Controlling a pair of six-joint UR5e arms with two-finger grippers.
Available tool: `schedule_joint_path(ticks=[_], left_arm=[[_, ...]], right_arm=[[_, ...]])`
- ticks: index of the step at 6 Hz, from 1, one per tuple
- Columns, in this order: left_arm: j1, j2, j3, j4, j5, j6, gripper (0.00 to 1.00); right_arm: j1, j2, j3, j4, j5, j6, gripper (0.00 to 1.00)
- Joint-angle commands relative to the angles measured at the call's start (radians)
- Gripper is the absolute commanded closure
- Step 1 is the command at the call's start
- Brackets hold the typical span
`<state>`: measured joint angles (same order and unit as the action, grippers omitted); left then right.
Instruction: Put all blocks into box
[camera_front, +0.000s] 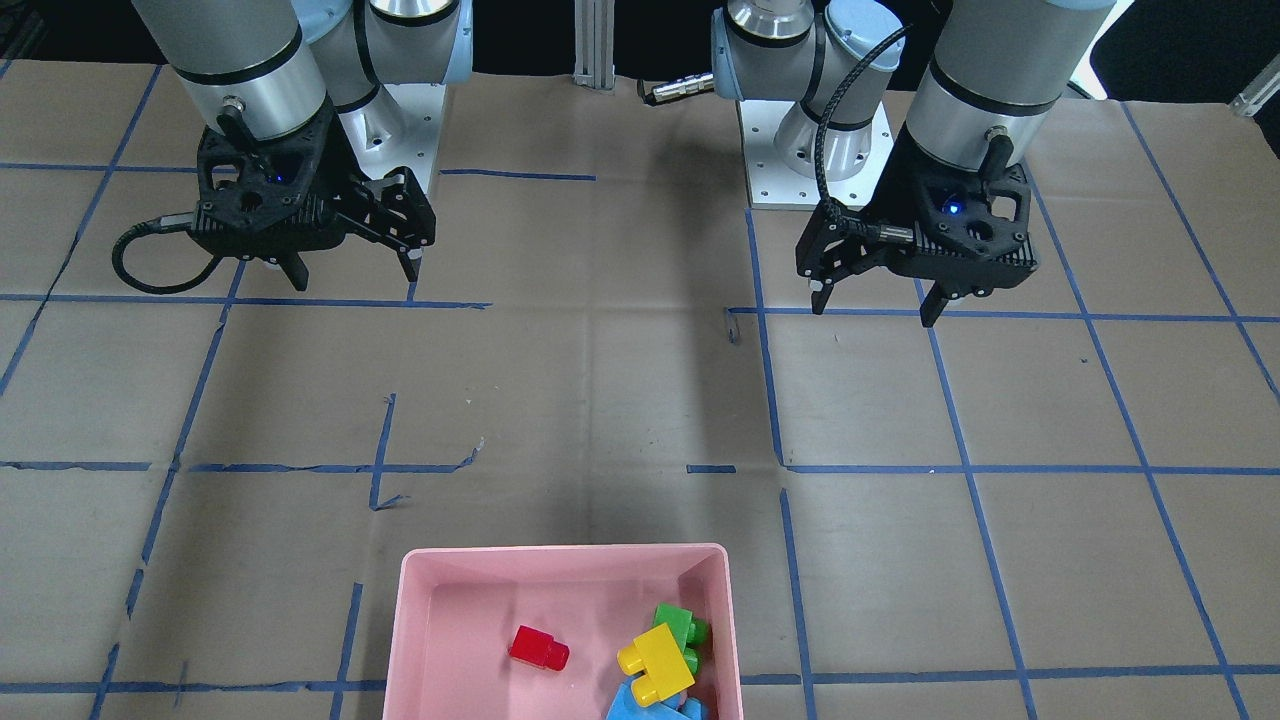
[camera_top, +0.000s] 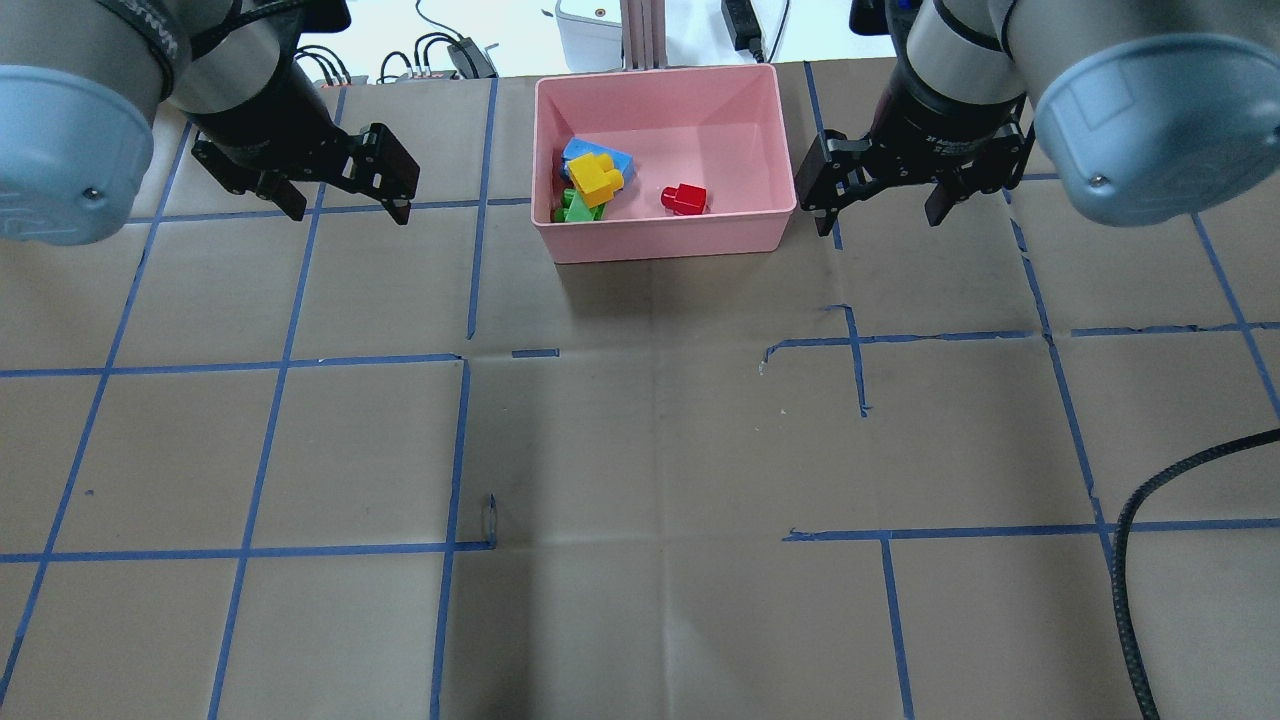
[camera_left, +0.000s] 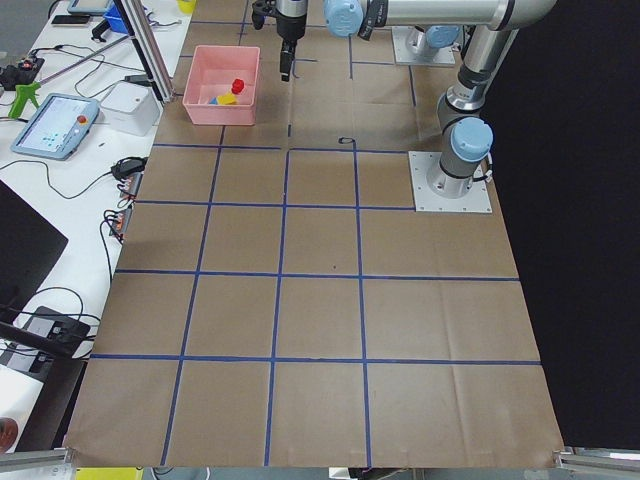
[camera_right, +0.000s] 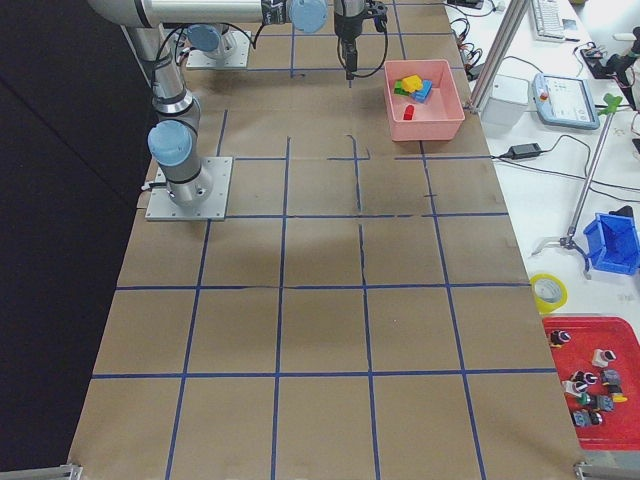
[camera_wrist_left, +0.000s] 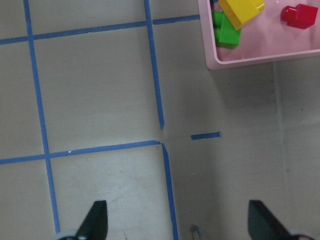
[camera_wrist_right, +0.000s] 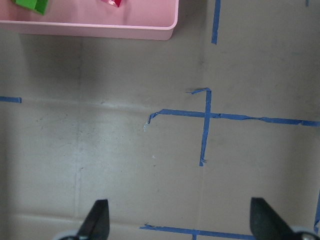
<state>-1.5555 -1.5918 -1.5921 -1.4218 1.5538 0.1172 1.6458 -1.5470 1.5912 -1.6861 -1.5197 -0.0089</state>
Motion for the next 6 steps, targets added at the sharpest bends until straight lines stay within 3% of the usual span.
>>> schedule_joint_path(ticks=[1,6], left_arm=[[0.002,-0.002,0.018,-0.003,0.014,-0.008,0.01],[0.002,-0.010,0.015,0.004,0.008,-0.007,0.01]], right_arm=[[0.000,-0.001,0.000,-0.003,0.001,0.001,0.00],[0.000,0.002,-0.003,-0.037,0.001,-0.002,0.00]])
